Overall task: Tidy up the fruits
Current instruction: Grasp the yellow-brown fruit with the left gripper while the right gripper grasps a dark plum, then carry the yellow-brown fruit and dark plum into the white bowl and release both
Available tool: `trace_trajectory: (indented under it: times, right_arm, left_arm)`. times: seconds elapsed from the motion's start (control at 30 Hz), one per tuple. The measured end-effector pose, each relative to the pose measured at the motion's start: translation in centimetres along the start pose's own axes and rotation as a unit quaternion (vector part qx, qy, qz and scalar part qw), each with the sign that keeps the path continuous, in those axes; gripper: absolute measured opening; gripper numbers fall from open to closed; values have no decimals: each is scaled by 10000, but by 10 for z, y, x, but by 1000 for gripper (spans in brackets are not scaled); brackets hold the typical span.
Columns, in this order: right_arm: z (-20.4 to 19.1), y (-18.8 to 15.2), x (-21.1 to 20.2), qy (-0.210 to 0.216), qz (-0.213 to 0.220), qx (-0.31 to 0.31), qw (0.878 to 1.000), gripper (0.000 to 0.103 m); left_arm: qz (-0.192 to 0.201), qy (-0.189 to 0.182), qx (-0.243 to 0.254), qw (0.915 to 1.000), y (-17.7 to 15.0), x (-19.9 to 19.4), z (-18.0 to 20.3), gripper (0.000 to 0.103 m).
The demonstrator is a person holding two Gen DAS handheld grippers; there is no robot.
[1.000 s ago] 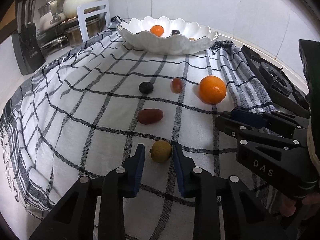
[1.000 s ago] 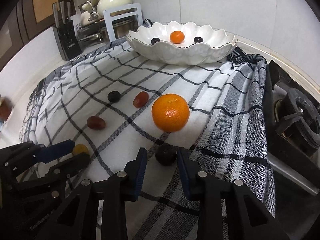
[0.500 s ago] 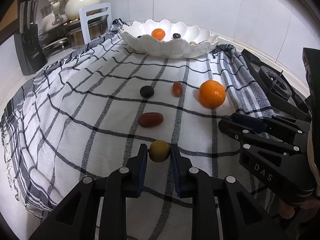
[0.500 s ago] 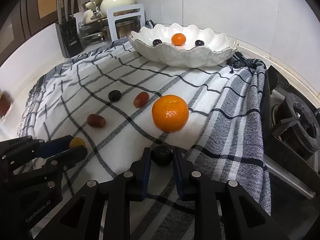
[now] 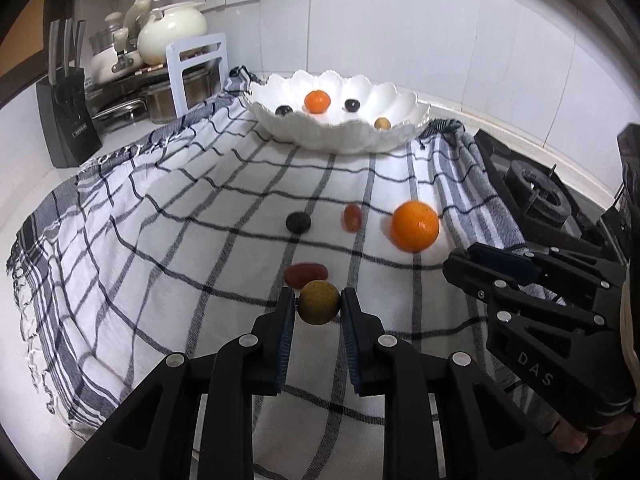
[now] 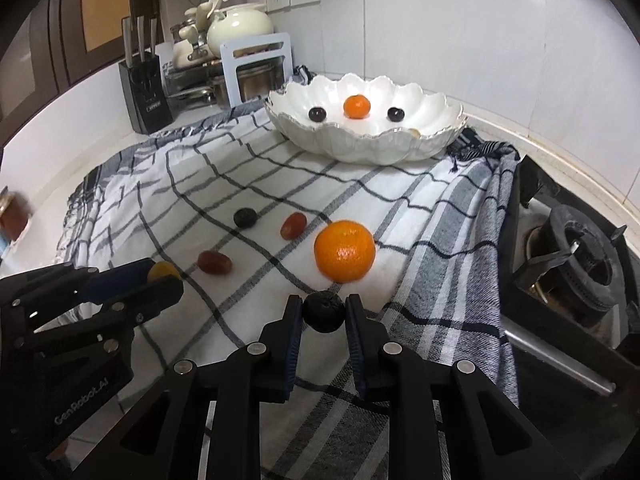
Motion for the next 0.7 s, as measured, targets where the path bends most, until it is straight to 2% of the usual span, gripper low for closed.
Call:
trace_trajectory:
  times: [0.7]
  right_arm:
    - [-1, 55, -42, -492, 671, 568, 9949, 23]
  left_arm:
    - [748, -369, 641, 9945, 72, -36, -8, 24]
Point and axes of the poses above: each gripper's, at about its wrist camera, not at the fingertips, and x roughly the way its jaws point, z to its right, y to its top, the point moved 3 cm from there along x, roughly the way its jaws point, and after that the axes turned 12 degrees about -y, right-handed, at the moved point
